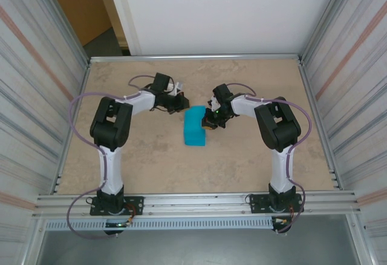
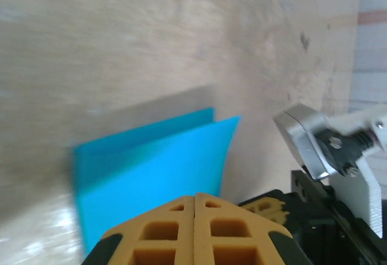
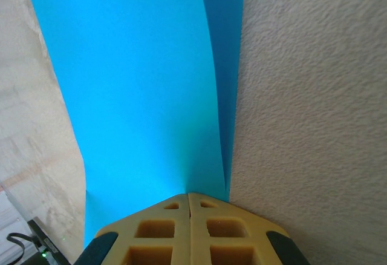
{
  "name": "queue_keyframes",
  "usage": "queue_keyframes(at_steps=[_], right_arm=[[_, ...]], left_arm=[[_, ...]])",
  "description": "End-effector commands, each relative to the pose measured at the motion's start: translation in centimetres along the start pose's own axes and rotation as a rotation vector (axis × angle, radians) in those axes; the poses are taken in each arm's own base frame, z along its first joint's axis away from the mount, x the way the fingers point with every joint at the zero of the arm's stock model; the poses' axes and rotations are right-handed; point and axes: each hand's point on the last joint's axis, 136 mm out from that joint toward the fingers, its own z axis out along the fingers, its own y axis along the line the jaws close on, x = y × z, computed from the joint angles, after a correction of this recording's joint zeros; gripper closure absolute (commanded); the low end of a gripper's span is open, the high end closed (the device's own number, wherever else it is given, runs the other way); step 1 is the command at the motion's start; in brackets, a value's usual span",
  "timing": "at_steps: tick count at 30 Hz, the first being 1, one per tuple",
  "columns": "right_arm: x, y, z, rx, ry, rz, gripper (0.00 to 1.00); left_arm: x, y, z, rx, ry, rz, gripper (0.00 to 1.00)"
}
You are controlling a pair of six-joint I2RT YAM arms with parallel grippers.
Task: Fold a paper plane with a square sheet of paper (pick it up from the middle)
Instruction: First fold the square sheet of paper in half at the center of the table.
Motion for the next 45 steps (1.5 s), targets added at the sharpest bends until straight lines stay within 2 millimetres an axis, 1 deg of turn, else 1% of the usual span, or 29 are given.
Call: queue_keyframes(at_steps=[1,4,8,9,12,15,17,18,19,21,22,23,24,26,28,31,33,36,40,45], right_arm=[[7.1,-13.3,2.6,0.464,0.195,0.174,0.95],[7.1,-13.3,2.5,0.464,0.192,0.171,0.95],[7.1,-13.3,2.5,0.466,0.192,0.17,0.95],[7.1,-13.4,2.5,0.467,0.193,0.172,0.95],[7.2,-13.5,2.6,0.469,0.194,0.176,0.95],[7.0,-13.3,2.6,0.464,0.191,0.177,0.95],[6.9,-13.1,2.5,0.459,0.187,0.176,0.95],[6.8,-13.1,2.5,0.458,0.186,0.178,0.95],[6.8,-13.0,2.5,0.456,0.186,0.178,0.95],[6.8,-12.9,2.3,0.453,0.181,0.175,0.95],[6.8,-12.8,2.3,0.45,0.18,0.175,0.95],[6.8,-12.7,2.2,0.447,0.18,0.173,0.95],[6.8,-12.6,2.2,0.444,0.181,0.173,0.95],[6.8,-12.5,2.2,0.442,0.18,0.169,0.95],[6.8,-12.6,2.3,0.444,0.184,0.168,0.95],[7.0,-12.7,2.4,0.445,0.189,0.167,0.95],[7.0,-12.7,2.5,0.446,0.191,0.165,0.95],[7.1,-12.8,2.5,0.449,0.195,0.165,0.95],[7.2,-12.9,2.6,0.454,0.197,0.165,0.95],[7.1,-12.9,2.6,0.454,0.197,0.166,0.95]], left_arm=[[0.5,1.2,1.3,-0.018,0.026,-0.047,1.0],[0.4,2.4,2.1,-0.059,0.048,-0.061,1.0],[-0.5,4.4,2.2,-0.134,0.049,-0.073,1.0],[-1.0,4.8,2.1,-0.14,0.036,-0.079,1.0],[-2.4,7.2,1.4,-0.172,0.008,-0.127,1.0],[-3.9,9.1,0.3,-0.227,-0.017,-0.137,1.0],[-4.8,9.9,-0.6,-0.234,-0.031,-0.152,1.0],[-5.2,9.8,-1.2,-0.235,-0.039,-0.154,1.0],[-5.4,9.3,-1.9,-0.228,-0.045,-0.152,1.0],[-5.6,7.5,-3.7,-0.207,-0.084,-0.131,1.0],[-5.4,6.2,-4.5,-0.184,-0.105,-0.115,1.0],[-4.8,5.5,-4.7,-0.163,-0.102,-0.119,1.0],[-4.3,3.7,-5.6,-0.124,-0.109,-0.11,1.0],[-2.1,2.0,-5.6,-0.08,-0.083,-0.116,1.0],[0.6,0.6,-5.0,-0.05,-0.041,-0.114,1.0],[4.6,-0.6,-3.5,-0.013,0.043,-0.133,1.0],[6.7,-0.8,-2.4,-0.018,0.091,-0.143,1.0],[8.5,-0.6,-1.3,-0.02,0.141,-0.155,1.0],[9.9,-0.2,-0.3,-0.01,0.201,-0.174,1.0],[11.0,1.0,-0.2,-0.021,0.247,-0.181,1.0]])
